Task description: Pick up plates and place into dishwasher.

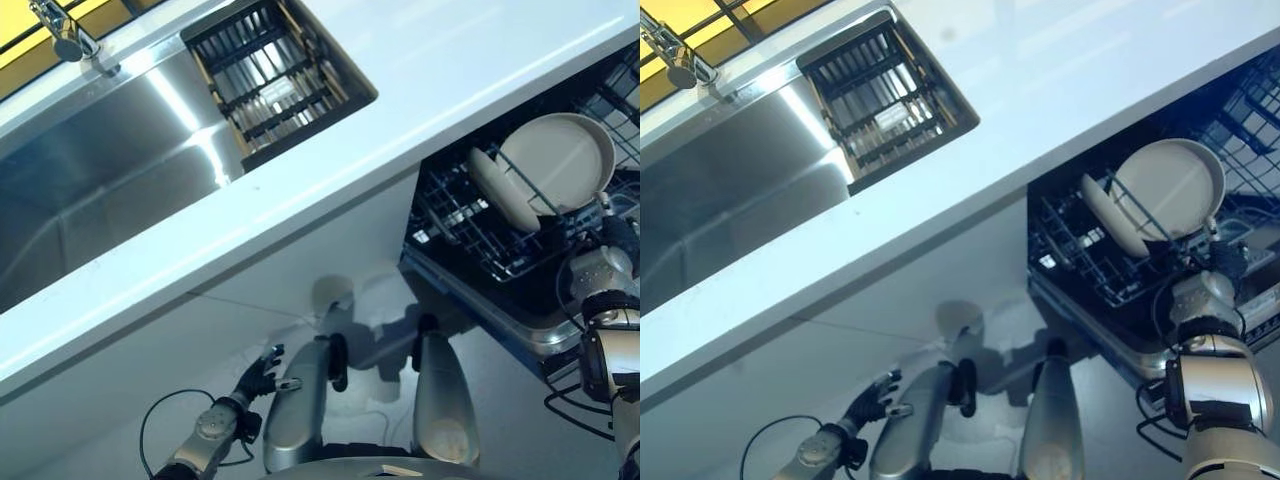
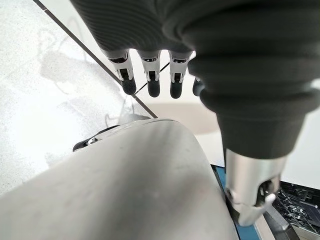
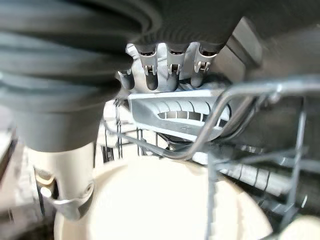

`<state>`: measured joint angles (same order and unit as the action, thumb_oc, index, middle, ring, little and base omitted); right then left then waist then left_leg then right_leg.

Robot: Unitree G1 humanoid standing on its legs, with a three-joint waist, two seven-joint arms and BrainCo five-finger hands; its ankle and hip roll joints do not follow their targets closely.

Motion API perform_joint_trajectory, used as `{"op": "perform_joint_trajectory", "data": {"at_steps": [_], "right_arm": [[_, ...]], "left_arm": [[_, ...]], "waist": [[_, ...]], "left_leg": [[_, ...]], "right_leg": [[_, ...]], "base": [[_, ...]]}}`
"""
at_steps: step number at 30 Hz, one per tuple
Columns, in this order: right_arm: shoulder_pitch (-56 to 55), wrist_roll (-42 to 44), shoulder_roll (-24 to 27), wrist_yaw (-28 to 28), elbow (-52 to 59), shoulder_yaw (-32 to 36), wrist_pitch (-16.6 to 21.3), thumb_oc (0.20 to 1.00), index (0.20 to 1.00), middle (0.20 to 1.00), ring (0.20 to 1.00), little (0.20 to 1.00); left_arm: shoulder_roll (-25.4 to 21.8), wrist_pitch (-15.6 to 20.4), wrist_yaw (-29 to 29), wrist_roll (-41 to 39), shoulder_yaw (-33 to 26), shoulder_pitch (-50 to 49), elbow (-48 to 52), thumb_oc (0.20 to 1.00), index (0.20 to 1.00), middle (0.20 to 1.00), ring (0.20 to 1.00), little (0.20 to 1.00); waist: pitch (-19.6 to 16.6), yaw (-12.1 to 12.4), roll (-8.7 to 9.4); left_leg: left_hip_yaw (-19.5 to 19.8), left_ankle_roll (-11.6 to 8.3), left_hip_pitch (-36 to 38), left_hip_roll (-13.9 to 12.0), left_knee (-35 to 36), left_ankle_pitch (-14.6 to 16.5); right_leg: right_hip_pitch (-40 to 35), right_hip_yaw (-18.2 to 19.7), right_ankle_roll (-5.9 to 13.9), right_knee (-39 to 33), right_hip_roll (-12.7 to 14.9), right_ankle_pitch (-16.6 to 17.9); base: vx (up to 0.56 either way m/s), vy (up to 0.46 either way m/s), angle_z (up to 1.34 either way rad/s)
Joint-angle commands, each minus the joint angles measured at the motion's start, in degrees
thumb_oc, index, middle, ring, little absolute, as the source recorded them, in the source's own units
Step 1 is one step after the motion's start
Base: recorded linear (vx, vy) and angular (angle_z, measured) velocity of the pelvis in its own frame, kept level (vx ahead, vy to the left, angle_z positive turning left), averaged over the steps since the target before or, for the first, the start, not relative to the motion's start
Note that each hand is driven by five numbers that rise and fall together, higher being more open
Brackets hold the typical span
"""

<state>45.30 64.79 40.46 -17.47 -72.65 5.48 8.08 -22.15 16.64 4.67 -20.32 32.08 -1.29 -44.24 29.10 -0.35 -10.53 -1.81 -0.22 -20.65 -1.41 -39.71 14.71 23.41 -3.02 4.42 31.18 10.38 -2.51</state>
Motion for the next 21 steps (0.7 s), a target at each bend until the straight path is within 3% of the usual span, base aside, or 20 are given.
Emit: {"op": "perform_joint_trajectory", "data": {"at_steps": [1, 6, 21], "right_arm": [[4.5, 7.5, -0.2, 3.9, -0.4, 2.2, 2.2, 1.0, 1.0, 1.0, 1.0, 1.0], [5.8, 13.4, -1.1, 8.9, 0.1, 3.2, 1.7, 1.0, 1.0, 1.0, 1.0, 1.0], [11.1, 7.0, -1.1, 11.4, 3.6, -1.1, 1.8, 1.0, 1.0, 1.0, 1.0, 1.0]], "left_arm": [[-1.9, -0.4, -0.8, -1.0, 4.0, -2.8, 1.9, 1.0, 1.0, 1.0, 1.0, 1.0], [-2.0, -0.3, -1.1, -1.8, 4.8, -2.9, 2.8, 1.0, 1.0, 1.0, 1.0, 1.0], [-4.0, 0.0, -1.6, -2.3, 4.7, -3.5, 6.2, 1.0, 1.0, 1.0, 1.0, 1.0]], "waist": [[0.0, 3.7, -0.4], [0.0, 3.9, -1.05], [0.7, 5.5, -0.7]], "left_leg": [[3.4, -2.36, -4.4, -2.1, -3.6, -2.8], [3.4, -2.25, -4.7, -1.7, -3.2, -2.5], [5.0, -2.54, -5.3, -1.7, 1.2, -5.1]], "right_leg": [[-4.7, -0.9, -1.39, 0.1, 1.5, -3.6], [-3.4, -0.8, -1.35, 1.4, 1.8, -3.9], [-1.6, -2.3, -2.27, 1.7, 1.1, -4.7]], "base": [[0.03, 0.016, 0.1], [0.01, 0.009, 0.06], [-0.02, -0.004, 0.05]]}}
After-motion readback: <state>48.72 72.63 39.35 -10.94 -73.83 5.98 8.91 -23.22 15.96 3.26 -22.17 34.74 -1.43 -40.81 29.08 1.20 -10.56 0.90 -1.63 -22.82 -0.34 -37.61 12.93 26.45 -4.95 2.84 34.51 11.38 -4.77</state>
